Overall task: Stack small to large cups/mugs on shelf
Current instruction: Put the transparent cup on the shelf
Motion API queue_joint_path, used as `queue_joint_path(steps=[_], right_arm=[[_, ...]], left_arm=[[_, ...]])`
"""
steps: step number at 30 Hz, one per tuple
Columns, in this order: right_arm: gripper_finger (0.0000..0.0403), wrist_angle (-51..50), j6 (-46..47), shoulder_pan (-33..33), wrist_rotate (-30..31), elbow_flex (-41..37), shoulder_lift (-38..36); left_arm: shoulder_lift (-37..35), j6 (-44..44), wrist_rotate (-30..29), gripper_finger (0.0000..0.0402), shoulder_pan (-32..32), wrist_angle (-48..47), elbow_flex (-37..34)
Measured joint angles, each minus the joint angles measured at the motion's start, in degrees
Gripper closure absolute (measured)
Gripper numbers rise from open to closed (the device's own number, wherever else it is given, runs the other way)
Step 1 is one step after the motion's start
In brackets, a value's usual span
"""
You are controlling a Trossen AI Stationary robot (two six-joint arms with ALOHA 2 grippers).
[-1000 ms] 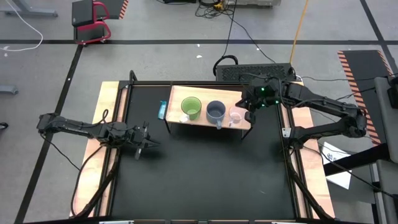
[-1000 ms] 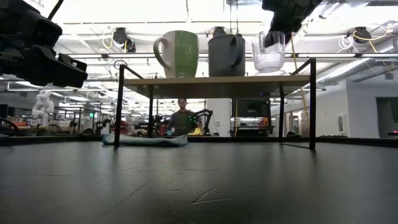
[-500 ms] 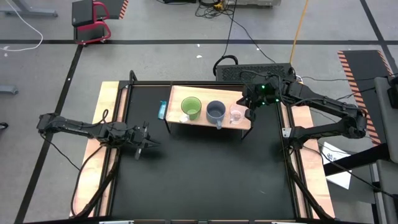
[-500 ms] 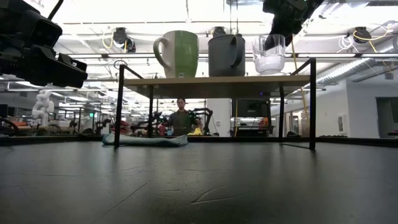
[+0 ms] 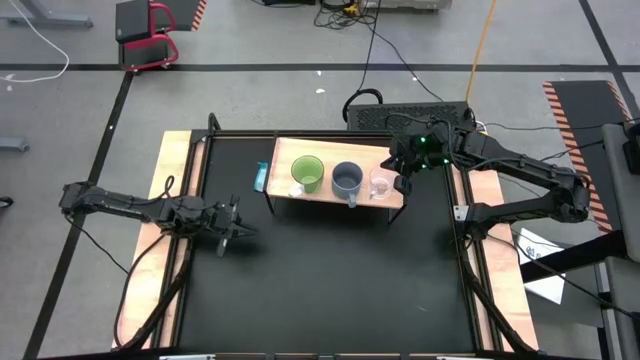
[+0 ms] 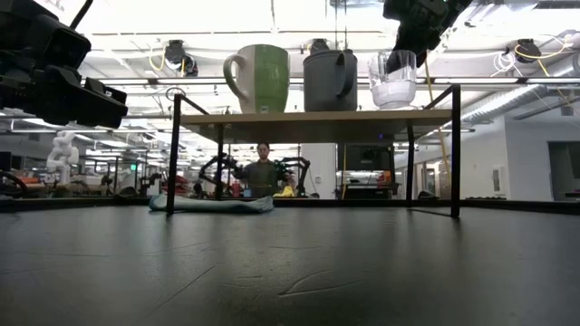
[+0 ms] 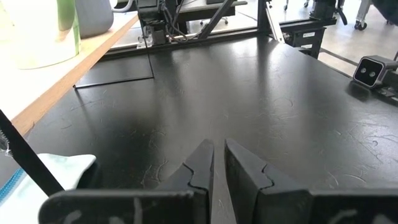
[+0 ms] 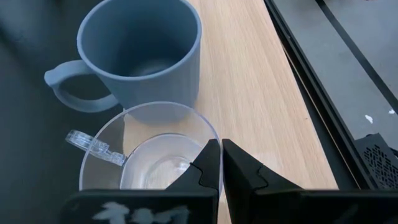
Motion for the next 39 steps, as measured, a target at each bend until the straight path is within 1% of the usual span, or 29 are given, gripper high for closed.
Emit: queue_joint_path(steps=[5,18,39], right_arm=[[0.0403,-0.4,-0.2,0.0,0.0,-0.1,0.0],[0.0403,3.7,0.4,0.0,-0.2,-3.5,-0.1],[0.0403,4.0,0.4,0.0,-0.1,-3.6,-0.1]], left_arm=[[0.0,-0.1,0.0,0.0360,0.0,0.0,0.0],[0.0,-0.3,0.0,0.0360,0.0,0.0,0.0],[0.0,-0.3,0.0,0.0360,0.0,0.0,0.0]])
